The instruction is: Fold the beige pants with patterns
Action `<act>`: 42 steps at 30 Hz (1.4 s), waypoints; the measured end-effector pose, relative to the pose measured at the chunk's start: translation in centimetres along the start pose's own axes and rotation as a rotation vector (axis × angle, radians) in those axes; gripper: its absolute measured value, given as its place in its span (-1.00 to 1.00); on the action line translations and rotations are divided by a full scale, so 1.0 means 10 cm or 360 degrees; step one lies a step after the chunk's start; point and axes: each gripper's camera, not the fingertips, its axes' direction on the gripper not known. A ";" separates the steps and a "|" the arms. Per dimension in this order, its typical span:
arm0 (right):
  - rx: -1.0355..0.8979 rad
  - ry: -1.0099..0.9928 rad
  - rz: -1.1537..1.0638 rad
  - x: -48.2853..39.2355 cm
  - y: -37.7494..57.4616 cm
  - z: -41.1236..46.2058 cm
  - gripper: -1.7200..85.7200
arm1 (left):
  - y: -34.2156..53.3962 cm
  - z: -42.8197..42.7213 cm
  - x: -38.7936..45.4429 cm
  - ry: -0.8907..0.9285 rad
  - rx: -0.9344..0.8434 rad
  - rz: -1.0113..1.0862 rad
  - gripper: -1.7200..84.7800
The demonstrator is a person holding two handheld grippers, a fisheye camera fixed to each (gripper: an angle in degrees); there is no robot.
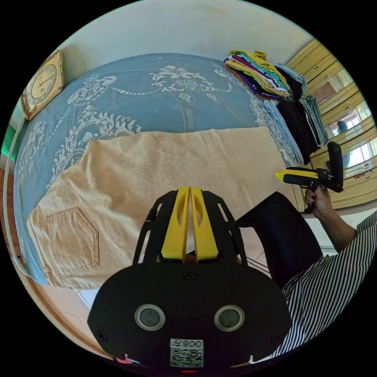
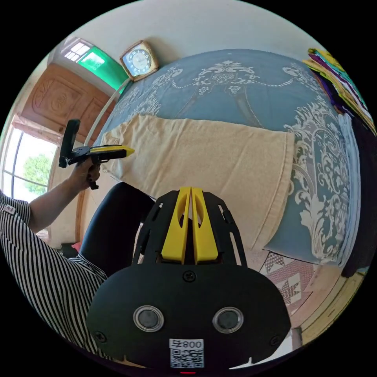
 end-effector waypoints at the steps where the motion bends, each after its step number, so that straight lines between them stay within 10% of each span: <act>1: 0.0059 -0.0027 0.0083 0.15 0.14 -0.21 -0.93 | -0.15 0.01 0.10 0.0059 -0.0010 0.0066 -0.93; 11: 0.0309 -0.0382 0.0814 1.38 1.23 -1.16 -0.77 | -1.81 0.63 1.26 0.0327 -0.0178 0.0699 -0.75; 42: 0.0356 -0.0704 0.0825 1.55 1.47 -1.45 -0.88 | -3.24 1.18 2.22 0.0168 -0.0548 0.1277 -0.92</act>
